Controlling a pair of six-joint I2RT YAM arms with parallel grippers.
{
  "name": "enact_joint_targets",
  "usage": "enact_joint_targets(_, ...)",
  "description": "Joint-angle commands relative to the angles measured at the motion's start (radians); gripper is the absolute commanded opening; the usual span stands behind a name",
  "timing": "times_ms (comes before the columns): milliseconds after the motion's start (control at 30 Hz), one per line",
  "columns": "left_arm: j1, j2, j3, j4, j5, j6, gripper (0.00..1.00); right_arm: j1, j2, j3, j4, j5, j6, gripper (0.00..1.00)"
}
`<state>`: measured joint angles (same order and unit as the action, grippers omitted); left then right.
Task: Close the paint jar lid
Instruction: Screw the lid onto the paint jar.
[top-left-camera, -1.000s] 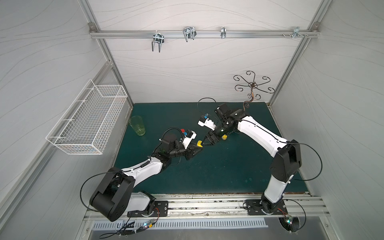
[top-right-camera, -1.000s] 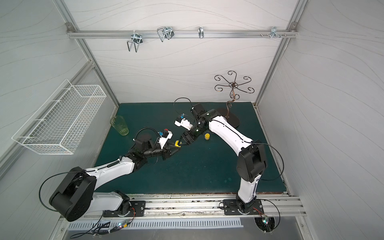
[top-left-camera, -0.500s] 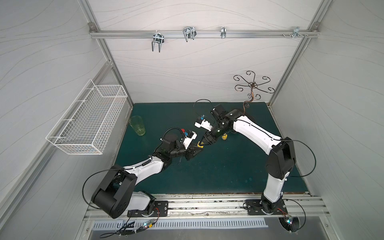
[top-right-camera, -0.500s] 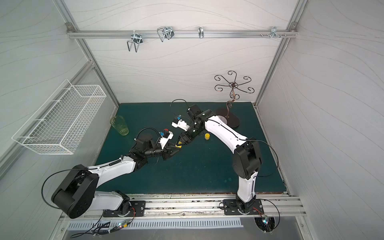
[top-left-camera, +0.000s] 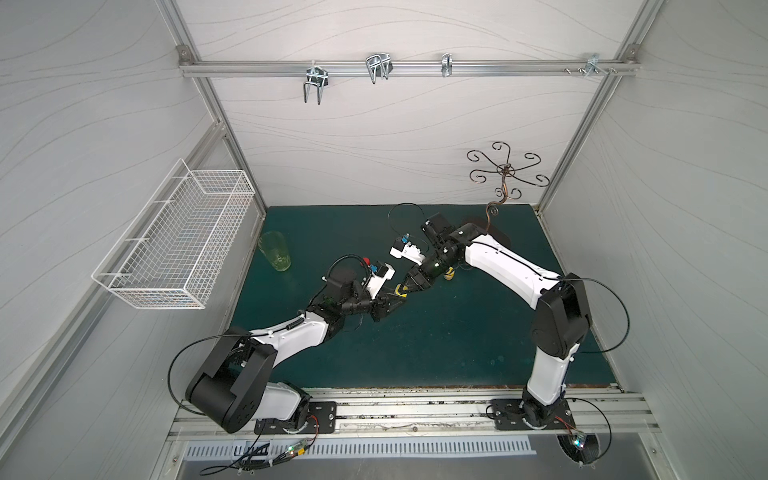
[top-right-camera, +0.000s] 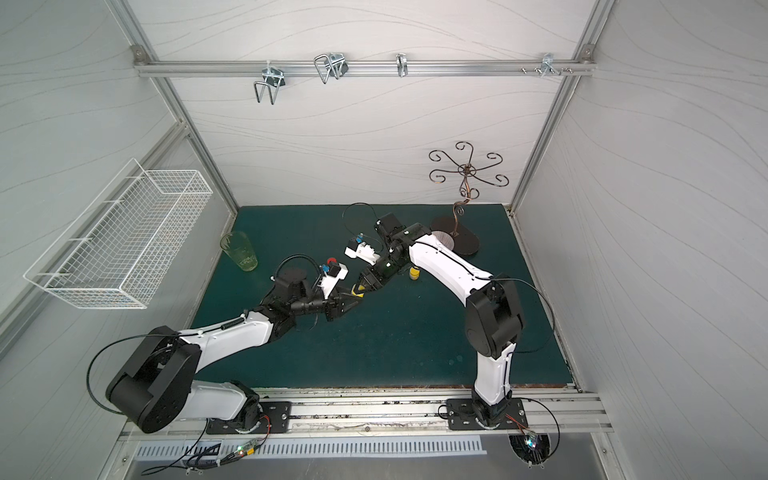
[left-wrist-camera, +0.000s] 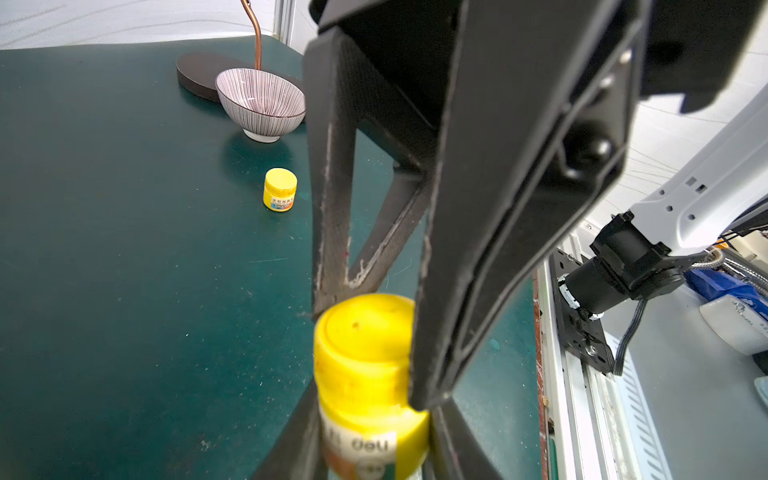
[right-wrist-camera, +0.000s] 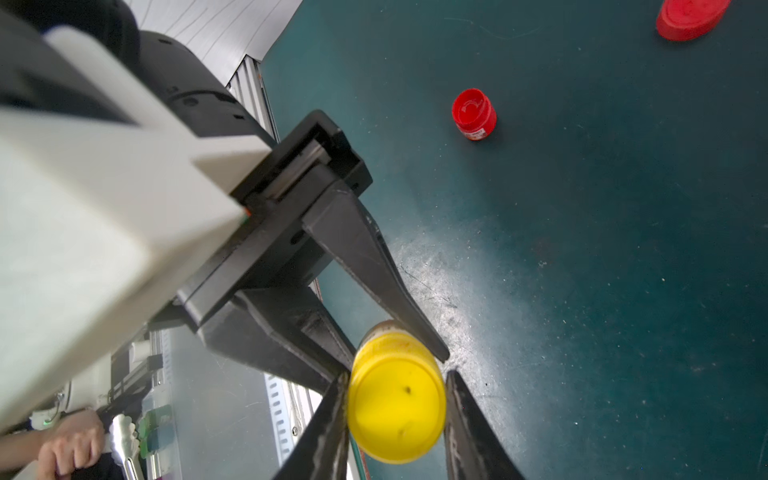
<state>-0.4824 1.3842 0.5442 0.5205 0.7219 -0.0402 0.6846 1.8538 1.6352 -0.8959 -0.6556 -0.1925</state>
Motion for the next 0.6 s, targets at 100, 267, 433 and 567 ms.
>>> enact_joint_targets(100,-0.122,0.154,0.04,0.348,-0.399,0.091,0.02,0.067,0.057,0.014,0.156,0.116,0.488,0.24)
enact_joint_targets(267,-0.15,0.325,0.031,0.687,-0.551,0.084,0.02,0.075,-0.006,-0.023,0.176,0.309,0.595,0.46)
enact_joint_targets(433,-0.148,0.241,-0.052,0.68,-0.566,0.113,0.02,-0.019,-0.155,-0.099,0.117,0.334,0.558,0.61)
enact_joint_targets(567,-0.148,0.154,-0.102,0.609,-0.523,0.104,0.02,-0.034,-0.206,-0.088,0.041,0.319,0.5,0.64)
